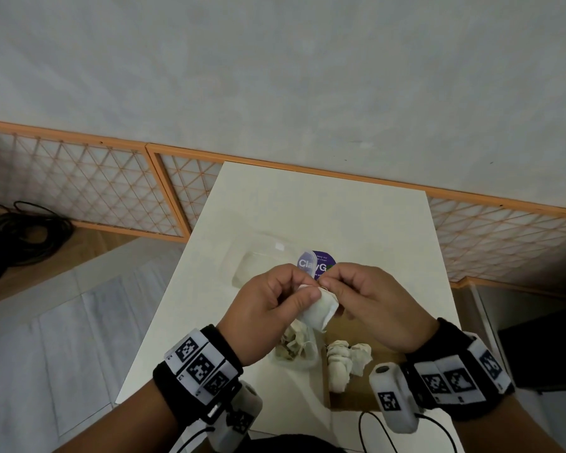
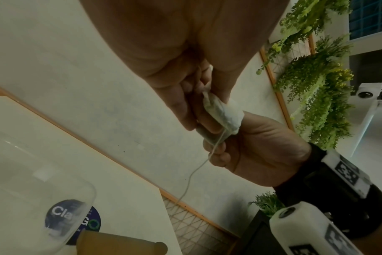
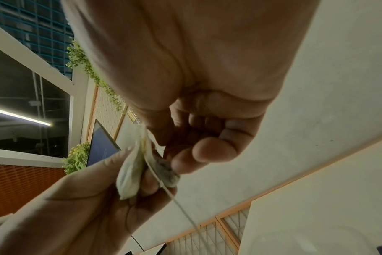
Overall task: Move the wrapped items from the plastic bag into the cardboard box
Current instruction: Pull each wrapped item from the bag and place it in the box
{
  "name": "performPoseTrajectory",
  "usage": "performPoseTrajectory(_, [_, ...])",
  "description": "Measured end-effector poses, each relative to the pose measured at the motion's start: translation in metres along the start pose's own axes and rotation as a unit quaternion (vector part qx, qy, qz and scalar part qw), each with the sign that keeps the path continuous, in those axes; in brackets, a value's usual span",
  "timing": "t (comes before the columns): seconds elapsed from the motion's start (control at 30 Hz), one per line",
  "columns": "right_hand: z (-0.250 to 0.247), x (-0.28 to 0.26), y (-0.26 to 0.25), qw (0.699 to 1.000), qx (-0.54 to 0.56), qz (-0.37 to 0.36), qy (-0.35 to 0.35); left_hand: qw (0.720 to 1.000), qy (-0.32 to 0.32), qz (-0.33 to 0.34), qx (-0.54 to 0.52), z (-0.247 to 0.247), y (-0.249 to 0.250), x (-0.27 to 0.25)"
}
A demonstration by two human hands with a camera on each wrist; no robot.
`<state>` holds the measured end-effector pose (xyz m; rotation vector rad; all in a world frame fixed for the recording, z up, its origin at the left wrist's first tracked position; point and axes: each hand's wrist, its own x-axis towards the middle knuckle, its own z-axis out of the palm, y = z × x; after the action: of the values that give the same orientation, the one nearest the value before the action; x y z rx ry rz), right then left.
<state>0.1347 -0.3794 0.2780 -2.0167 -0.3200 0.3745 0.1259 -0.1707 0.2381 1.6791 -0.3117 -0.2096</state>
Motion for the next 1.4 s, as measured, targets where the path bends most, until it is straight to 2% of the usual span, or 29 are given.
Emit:
performPoseTrajectory(0.17, [0.006,-0.007,0.001,0.999,0.038,0.024,0.028,0.999,0.042,-0.012,-0.005,0.000,-0.004,-0.002])
performPoseTrajectory(0.27, [0.010,-0.009,0.003,0.997,0.063,0.009,0.034,0.997,0.067,-0.025,-0.040,-0.001,-0.007,-0.001])
performPoseTrajectory(0.37, [0.013,-0.006,0.008,0.999,0.010,-0.027,0.022,0.994,0.066,-0.044,-0.081,-0.001,-0.007,0.000])
performPoseTrajectory(0.53, [0.023,0.001,0.020,0.999,-0.025,-0.045,0.003,0.996,0.065,-0.054,-0.018,-0.006,-0.012,0.001])
performPoseTrajectory(0.6, [0.026,0.005,0.030,0.999,-0.030,-0.028,0.006,0.995,0.081,-0.052,0.005,-0.011,-0.014,0.000])
performPoseTrajectory(0.67, [0.034,0.011,0.048,0.999,-0.037,0.021,0.020,0.994,0.100,-0.048,0.015,-0.016,-0.016,-0.002])
performPoseTrajectory(0.8, [0.064,0.026,0.109,0.992,-0.098,0.073,0.013,0.990,0.120,-0.072,0.020,-0.027,-0.023,-0.008])
performPoseTrajectory(0.87, [0.081,0.032,0.134,0.977,-0.194,0.081,-0.030,0.989,0.118,-0.088,0.024,-0.031,-0.025,-0.011])
performPoseTrajectory(1.0, [0.104,0.036,0.159,0.916,-0.371,0.077,-0.135,0.988,0.114,-0.104,0.030,-0.035,-0.028,-0.015])
performPoseTrajectory(1.13, [0.114,0.040,0.175,0.868,-0.461,0.064,-0.172,0.987,0.105,-0.117,0.030,-0.035,-0.032,-0.018])
performPoseTrajectory(1.2, [0.115,0.041,0.181,0.861,-0.479,0.060,-0.161,0.987,0.101,-0.121,0.031,-0.034,-0.033,-0.019])
performPoseTrajectory(1.27, [0.113,0.041,0.181,0.870,-0.469,0.059,-0.142,0.987,0.097,-0.122,0.041,-0.034,-0.034,-0.019])
performPoseTrajectory(1.4, [0.095,0.038,0.177,0.928,-0.347,0.090,-0.104,0.985,0.088,-0.133,0.062,-0.035,-0.040,-0.020])
